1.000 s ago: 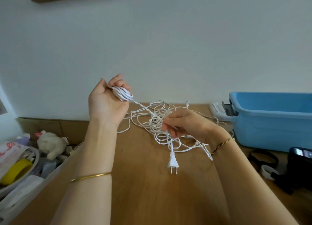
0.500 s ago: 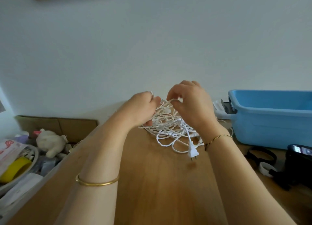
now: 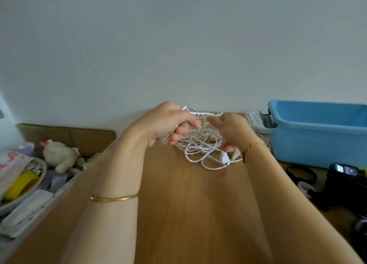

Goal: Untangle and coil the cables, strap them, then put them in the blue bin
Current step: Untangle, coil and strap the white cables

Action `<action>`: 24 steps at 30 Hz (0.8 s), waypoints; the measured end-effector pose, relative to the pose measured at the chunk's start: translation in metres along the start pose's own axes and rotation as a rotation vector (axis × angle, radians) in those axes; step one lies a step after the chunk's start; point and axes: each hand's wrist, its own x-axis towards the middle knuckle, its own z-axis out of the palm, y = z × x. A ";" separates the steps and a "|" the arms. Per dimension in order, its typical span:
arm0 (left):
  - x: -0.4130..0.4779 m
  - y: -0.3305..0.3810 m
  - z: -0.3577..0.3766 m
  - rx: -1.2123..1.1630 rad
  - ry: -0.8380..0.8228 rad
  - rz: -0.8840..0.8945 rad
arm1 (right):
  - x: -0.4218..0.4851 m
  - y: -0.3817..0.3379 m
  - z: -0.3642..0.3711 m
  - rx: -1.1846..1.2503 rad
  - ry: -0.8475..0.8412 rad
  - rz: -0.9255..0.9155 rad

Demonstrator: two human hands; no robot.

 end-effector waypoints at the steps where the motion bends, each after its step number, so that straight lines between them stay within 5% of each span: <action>1: 0.003 0.003 -0.001 -0.048 0.019 0.013 | 0.004 -0.008 -0.007 0.075 0.005 -0.012; 5: 0.020 0.035 -0.014 -0.134 0.155 0.090 | 0.032 -0.045 -0.038 0.366 0.178 -0.066; 15: 0.051 0.115 -0.046 -0.219 0.392 0.258 | 0.069 -0.132 -0.134 0.554 0.604 -0.368; 17: 0.051 0.124 -0.051 -0.219 0.400 0.265 | 0.070 -0.137 -0.146 0.474 0.581 -0.364; 20: 0.045 0.124 -0.053 -0.184 0.316 0.179 | 0.062 -0.121 -0.146 0.286 0.322 -0.282; 24: 0.037 0.115 -0.053 -0.355 0.012 0.035 | 0.061 -0.093 -0.119 0.143 0.220 -0.254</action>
